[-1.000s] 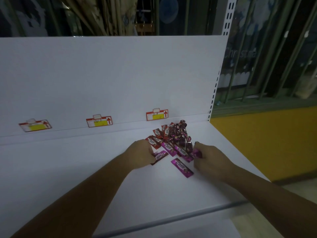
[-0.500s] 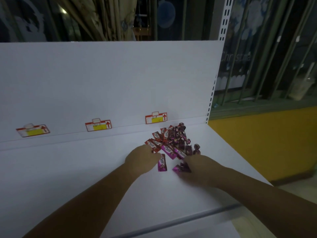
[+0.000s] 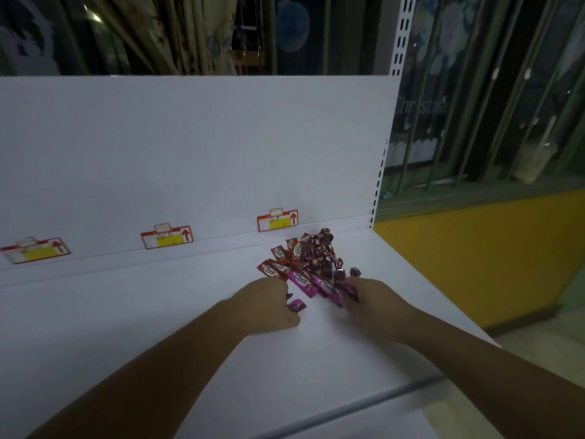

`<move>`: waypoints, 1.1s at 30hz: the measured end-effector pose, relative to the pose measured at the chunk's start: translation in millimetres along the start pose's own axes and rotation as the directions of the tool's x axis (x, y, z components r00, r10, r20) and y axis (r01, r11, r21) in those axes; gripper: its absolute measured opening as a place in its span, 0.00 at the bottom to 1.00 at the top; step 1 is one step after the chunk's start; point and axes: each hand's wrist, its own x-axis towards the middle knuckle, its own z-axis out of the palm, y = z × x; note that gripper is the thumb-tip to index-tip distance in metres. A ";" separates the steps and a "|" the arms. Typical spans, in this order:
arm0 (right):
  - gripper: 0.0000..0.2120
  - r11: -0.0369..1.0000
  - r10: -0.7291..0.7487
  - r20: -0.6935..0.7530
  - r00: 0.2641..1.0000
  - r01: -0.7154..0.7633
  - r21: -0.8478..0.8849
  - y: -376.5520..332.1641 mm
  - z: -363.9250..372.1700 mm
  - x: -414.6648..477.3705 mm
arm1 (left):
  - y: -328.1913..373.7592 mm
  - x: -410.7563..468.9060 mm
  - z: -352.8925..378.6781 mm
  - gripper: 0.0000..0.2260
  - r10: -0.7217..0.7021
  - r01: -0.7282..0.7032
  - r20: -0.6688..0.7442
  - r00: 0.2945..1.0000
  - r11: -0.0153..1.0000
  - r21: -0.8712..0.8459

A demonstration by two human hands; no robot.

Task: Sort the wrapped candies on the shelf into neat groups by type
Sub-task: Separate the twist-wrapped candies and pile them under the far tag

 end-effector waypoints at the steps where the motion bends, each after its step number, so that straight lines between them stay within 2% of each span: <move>1: 0.06 1.000 0.013 -0.016 1.000 -0.013 0.016 -1.0 0.5 1.8 | 0.7 0.3 0.8 0.11 0.022 -0.021 -0.004 1.000 0.999 0.031; 3: 0.05 1.000 0.003 -0.052 0.999 -0.003 0.009 -3.7 2.6 4.6 | 0.8 1.7 3.7 0.08 0.051 -0.049 -0.023 0.998 0.996 0.071; 5: 0.06 0.997 -0.021 -0.109 0.994 0.013 -0.075 -4.7 4.8 7.8 | -1.0 3.2 6.8 0.06 0.072 -0.065 -0.096 0.993 0.995 0.076; 8: 0.12 0.966 -0.044 -0.171 0.984 -0.002 -0.260 -2.3 9.8 13.1 | -2.4 10.4 5.0 0.03 0.045 -0.057 -0.219 0.975 0.997 -0.051; 10: 0.15 0.948 -0.042 -0.161 0.986 -0.012 -0.319 -0.3 12.2 15.9 | 1.4 20.3 -1.1 0.04 -0.013 -0.029 -0.245 0.969 0.985 -0.168; 13: 0.16 0.945 -0.049 -0.157 0.986 -0.005 -0.328 -0.4 12.8 18.7 | 9.5 38.1 -5.4 0.08 -0.153 0.093 -0.196 0.969 0.954 -0.286; 16: 0.14 0.931 -0.076 -0.134 0.988 0.022 -0.364 -1.8 12.7 20.0 | 14.2 48.6 -1.5 0.18 -0.247 0.225 -0.103 0.964 0.957 -0.184; 18: 0.12 0.917 -0.093 -0.084 0.992 0.052 -0.396 1.4 10.8 18.2 | 14.2 52.2 0.9 0.22 -0.263 0.249 -0.118 0.958 0.961 -0.118; 20: 0.09 0.910 -0.119 -0.048 0.992 0.090 -0.404 6.8 6.4 13.7 | 12.8 50.6 0.2 0.19 -0.245 0.225 -0.104 0.964 0.958 -0.176; 22: 0.10 0.920 -0.138 -0.080 0.987 0.098 -0.379 12.1 1.2 7.7 | 8.1 44.8 -2.6 0.14 -0.208 0.193 -0.018 0.978 0.934 -0.300; 24: 0.13 0.945 -0.149 -0.146 0.978 0.097 -0.313 17.3 -3.6 2.6 | 3.2 36.5 -5.6 0.09 -0.156 0.165 0.054 0.986 0.906 -0.391; 25: 0.12 0.960 -0.154 -0.168 0.974 0.107 -0.259 19.2 -6.0 0.7 | 1.1 31.7 -6.6 0.09 -0.138 0.152 0.063 0.988 0.912 -0.382; 27: 0.09 0.986 -0.144 -0.165 0.976 0.126 -0.112 20.8 -11.6 -1.3 | -2.5 23.4 -6.4 0.08 -0.141 0.150 0.054 0.989 0.958 -0.246; 29: 0.08 0.982 -0.084 -0.141 0.986 0.106 0.159 20.9 -18.2 -1.1 | -4.8 17.3 -5.6 0.08 -0.128 0.130 0.035 0.991 0.991 -0.036; 31: 0.07 0.879 -0.017 -0.123 0.992 0.073 0.471 21.6 -24.2 1.3 | -6.2 12.9 -5.3 0.07 -0.098 0.098 0.057 0.994 0.995 0.003; 33: 0.09 0.762 0.019 -0.107 0.994 0.055 0.645 23.8 -30.4 6.0 | -9.6 9.4 -9.3 0.07 -0.120 0.132 0.083 0.989 0.980 -0.151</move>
